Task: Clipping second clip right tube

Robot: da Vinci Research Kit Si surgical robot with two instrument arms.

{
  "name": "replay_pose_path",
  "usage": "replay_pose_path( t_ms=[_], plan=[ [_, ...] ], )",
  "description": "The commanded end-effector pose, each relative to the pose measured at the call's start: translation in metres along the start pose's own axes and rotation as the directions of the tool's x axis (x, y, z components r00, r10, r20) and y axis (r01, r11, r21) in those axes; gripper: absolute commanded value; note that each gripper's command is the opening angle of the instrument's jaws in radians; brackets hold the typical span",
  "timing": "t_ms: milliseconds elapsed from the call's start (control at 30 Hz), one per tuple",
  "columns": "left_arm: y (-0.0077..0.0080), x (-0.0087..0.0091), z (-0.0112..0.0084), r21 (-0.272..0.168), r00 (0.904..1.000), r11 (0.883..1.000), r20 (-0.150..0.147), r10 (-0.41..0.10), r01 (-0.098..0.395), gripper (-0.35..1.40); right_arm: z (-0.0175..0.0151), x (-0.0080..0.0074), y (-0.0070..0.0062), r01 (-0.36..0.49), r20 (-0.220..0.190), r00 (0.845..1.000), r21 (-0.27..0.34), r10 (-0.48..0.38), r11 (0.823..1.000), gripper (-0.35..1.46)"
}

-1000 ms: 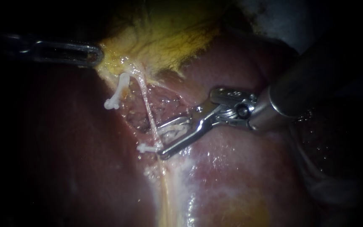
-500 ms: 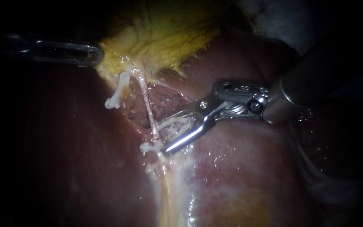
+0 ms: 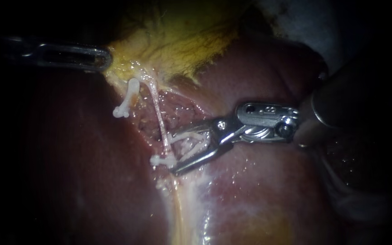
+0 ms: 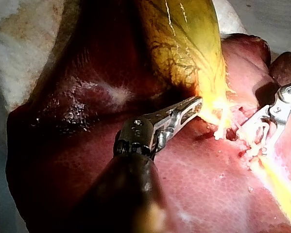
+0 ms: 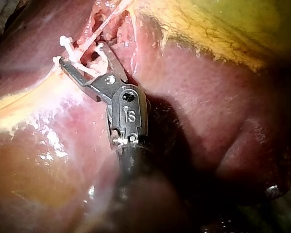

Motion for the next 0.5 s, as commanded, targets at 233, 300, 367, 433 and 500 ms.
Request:
replay_pose_path(
  t_ms=[233, 300, 367, 433, 500],
  plan=[
    [0.0, 0.0, 0.0, 0.0, 1.0, 1.0, 0.0, 0.0, 0.0, -0.35, -0.002, 0.0013, -0.0006, 0.003, -0.005, 1.0, -0.008, -0.003, 1.0, 0.6],
    [0.0, 0.0, -0.0001, 0.0, 1.0, 1.0, 0.0, 0.0, 0.0, -0.35, -0.0024, 0.0015, -0.0009, 0.015, -0.006, 1.0, -0.02, -0.015, 1.0, 0.6],
    [0.0, 0.0, -0.0001, 0.0, 1.0, 1.0, 0.0, 0.0, 0.0, -0.35, -0.0027, 0.0017, -0.0011, 0.022, -0.003, 1.0, -0.032, -0.022, 0.999, 0.6],
    [0.0, 0.0, -0.0001, 0.0, 1.0, 1.0, 0.0, 0.0, 0.0, -0.35, -0.003, 0.0019, -0.0012, 0.024, 0.005, 1.0, -0.046, -0.024, 0.999, 0.6],
    [0.0, 0.0, -0.0001, 0.0, 1.0, 1.0, 0.0, 0.0, 0.0, -0.35, -0.0032, 0.002, -0.0013, 0.029, 0.006, 1.0, -0.043, -0.029, 0.999, 0.6]
  ],
)
